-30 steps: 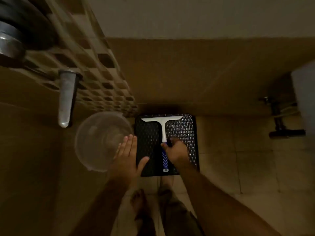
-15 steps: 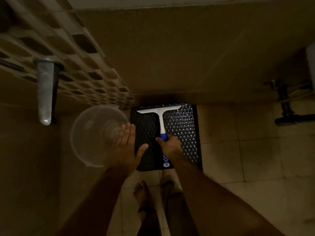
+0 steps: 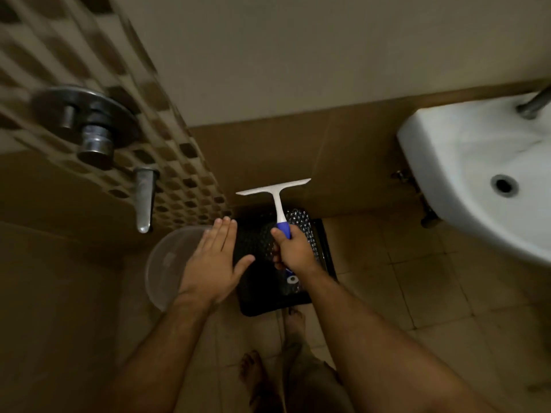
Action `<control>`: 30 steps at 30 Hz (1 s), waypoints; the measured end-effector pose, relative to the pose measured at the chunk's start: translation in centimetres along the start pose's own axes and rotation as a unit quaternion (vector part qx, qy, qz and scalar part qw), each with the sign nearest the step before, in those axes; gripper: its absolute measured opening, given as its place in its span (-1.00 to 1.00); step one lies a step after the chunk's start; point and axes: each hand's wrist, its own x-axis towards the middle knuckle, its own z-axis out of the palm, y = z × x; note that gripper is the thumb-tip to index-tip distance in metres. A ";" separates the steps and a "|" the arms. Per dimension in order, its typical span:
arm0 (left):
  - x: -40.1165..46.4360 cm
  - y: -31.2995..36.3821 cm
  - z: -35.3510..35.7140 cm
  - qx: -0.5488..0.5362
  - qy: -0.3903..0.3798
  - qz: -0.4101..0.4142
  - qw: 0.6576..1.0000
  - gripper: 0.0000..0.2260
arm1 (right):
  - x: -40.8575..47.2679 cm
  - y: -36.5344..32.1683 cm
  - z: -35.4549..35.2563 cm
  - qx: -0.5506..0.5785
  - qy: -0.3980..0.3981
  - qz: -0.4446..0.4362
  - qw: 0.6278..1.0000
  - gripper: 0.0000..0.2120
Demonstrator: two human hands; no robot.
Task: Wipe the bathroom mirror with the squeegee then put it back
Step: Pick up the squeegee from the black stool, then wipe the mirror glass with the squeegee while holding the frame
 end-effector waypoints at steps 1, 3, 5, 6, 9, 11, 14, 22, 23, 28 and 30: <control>-0.5 0.1 -1.2 0.000 0.015 0.005 1.000 -0.23 | -1.4 -1.0 -0.2 0.013 0.011 -0.024 1.000 -0.82; -1.5 0.4 -3.3 -0.005 0.041 0.007 0.999 -0.24 | -4.2 -3.2 -0.5 0.033 0.038 -0.083 0.995 -0.82; -2.1 0.6 -5.1 -0.008 0.061 0.009 0.998 -0.22 | -6.8 -5.4 -0.8 0.051 0.054 -0.128 0.989 -0.80; -2.2 0.8 -6.1 -0.010 0.076 0.011 0.997 -0.21 | -8.3 -6.5 -1.0 0.062 0.062 -0.144 0.986 -0.78; -2.0 1.6 -9.4 -0.032 0.135 0.016 0.990 -0.24 | -12.4 -9.8 -1.9 0.090 0.074 -0.191 0.975 -0.75; -1.5 2.6 -11.7 -0.045 0.166 0.025 0.985 -0.28 | -14.7 -11.8 -2.7 0.099 0.084 -0.226 0.965 -0.74; -0.9 4.7 -15.3 -0.045 0.212 0.060 0.974 -0.29 | -18.7 -14.5 -4.5 0.107 0.121 -0.274 0.948 -0.71; 1.7 10.8 -24.2 -0.098 0.283 0.147 0.943 -0.29 | -25.9 -20.7 -11.7 0.128 0.195 -0.373 0.898 -0.72; 2.4 11.8 -25.7 -0.106 0.292 0.160 0.937 -0.28 | -26.6 -21.6 -12.9 0.119 0.209 -0.387 0.890 -0.72; 5.1 18.8 -34.2 -0.155 0.342 0.232 0.897 -0.30 | -30.5 -26.8 -20.2 0.123 0.248 -0.450 0.849 -0.78; 6.1 22.4 -37.8 -0.153 0.381 0.261 0.873 -0.31 | -31.9 -28.7 -23.3 0.133 0.251 -0.470 0.836 -0.80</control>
